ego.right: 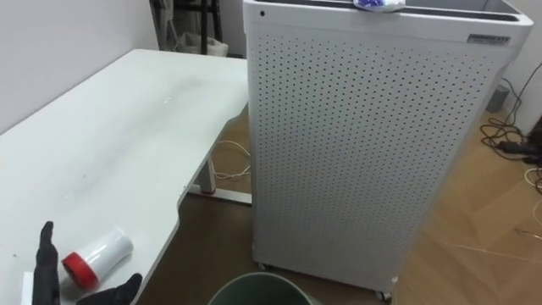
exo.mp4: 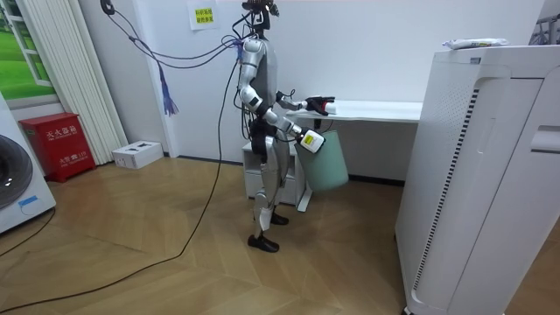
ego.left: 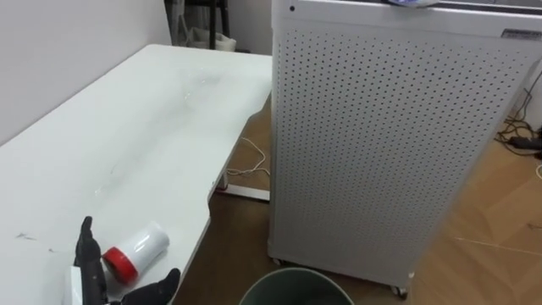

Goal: Pick garbage

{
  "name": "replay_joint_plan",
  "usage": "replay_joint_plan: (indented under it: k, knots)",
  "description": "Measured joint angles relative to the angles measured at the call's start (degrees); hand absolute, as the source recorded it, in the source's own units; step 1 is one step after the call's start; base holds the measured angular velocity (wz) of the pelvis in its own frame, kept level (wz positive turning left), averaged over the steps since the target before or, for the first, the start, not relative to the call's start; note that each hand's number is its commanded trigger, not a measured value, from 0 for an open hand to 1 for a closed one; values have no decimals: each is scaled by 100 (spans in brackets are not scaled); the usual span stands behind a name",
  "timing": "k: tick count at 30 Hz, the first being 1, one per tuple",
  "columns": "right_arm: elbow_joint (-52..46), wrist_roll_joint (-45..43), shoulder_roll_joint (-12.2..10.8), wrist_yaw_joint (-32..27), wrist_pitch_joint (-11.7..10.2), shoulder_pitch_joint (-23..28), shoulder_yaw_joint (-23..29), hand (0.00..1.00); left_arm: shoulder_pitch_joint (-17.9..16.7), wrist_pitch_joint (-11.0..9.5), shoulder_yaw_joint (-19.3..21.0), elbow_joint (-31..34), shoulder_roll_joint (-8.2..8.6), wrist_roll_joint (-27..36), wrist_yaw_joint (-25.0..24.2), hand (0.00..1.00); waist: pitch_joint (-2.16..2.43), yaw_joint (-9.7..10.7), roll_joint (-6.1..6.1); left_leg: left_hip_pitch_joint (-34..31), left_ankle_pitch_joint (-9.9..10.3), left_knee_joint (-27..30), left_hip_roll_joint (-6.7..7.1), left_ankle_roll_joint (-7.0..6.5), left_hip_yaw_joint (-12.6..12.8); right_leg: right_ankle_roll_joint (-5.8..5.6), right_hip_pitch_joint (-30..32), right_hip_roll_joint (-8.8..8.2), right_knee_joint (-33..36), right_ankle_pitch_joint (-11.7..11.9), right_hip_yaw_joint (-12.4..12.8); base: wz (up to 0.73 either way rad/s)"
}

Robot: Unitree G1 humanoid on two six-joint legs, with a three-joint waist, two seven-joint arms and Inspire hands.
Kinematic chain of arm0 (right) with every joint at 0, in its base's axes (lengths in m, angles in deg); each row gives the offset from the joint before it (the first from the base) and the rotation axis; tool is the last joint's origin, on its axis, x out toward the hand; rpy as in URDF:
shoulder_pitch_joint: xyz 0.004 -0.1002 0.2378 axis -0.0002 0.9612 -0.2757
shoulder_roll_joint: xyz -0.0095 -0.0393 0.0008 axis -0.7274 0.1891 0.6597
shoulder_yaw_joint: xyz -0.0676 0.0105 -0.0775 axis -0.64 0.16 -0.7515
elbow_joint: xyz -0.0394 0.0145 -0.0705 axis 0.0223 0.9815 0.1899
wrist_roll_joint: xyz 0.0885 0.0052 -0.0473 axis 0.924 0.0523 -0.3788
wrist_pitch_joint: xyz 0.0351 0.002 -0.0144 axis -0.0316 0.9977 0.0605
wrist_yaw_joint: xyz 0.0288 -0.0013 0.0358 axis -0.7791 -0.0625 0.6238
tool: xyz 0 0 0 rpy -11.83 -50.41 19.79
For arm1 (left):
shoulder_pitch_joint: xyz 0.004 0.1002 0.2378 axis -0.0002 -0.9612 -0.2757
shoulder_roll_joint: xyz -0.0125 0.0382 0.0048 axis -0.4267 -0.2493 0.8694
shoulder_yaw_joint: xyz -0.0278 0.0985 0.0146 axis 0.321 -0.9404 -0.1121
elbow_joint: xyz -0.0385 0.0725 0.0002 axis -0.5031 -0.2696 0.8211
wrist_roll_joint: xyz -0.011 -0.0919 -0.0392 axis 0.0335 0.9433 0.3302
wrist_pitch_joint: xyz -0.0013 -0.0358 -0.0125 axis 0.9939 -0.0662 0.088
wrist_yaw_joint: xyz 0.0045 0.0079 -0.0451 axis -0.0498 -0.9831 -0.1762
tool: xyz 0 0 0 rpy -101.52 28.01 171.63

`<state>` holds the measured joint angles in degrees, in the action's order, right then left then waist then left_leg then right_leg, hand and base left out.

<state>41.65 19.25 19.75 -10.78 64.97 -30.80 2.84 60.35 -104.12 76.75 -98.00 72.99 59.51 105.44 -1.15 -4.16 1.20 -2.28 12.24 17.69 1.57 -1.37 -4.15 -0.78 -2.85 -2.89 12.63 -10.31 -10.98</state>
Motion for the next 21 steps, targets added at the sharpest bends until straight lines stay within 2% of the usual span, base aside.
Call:
replay_joint_plan:
  k: [1, 2, 3, 8, 11, 17, 21]
  knots:
    - [-3, -1, 0, -1, 0, -5, 0, 100, 0, -1, 2, -4, 0, 6, 15, 52, -4, 24, -5, -8, 0, 0, 1, 0, 0, 0, 3, 0, -1, -1, 0, 0]
    - [-3, -10, 0, -2, 0, -5, 0, 100, 1, -7, 12, -11, -2, 6, 32, 85, -6, 49, -11, -12, 0, 0, 2, 0, 1, -1, 6, -2, -1, -4, 2, 0]
    - [-3, -17, 0, -2, 0, -7, 1, 100, 8, -14, 27, -31, -3, 2, 30, 100, -7, 58, -13, -16, 0, 2, 2, 0, 5, 0, 11, -1, -1, -5, 6, 0]
    - [-3, -33, -1, -4, 0, -18, 49, 100, 83, -96, 89, -143, -2, -15, -82, 100, -5, 76, -25, -113, -8, 5, -3, -4, 50, 4, 149, -1, 46, -9, 56, -5]
    - [-2, -58, 1, -5, 1, -23, 54, 100, 208, -68, 225, -281, -23, -97, 26, 100, -12, 77, -35, -113, -7, -6, -5, -4, 77, 3, 187, -7, 99, -35, 89, -5]
    - [-41, -49, 3, -26, 1, -28, 62, 100, 518, 202, 343, -522, -357, -77, 105, 100, 1, 95, -74, -101, -9, -55, 2, -8, 102, -1, 176, -18, 94, -43, 122, -1]
    - [-41, 6, 11, -79, 1, -34, 61, 100, 596, 317, 340, -596, -452, -78, 128, 100, 17, 124, -101, -50, -21, -112, 8, -27, 133, -5, 172, -35, 98, -44, 139, -3]
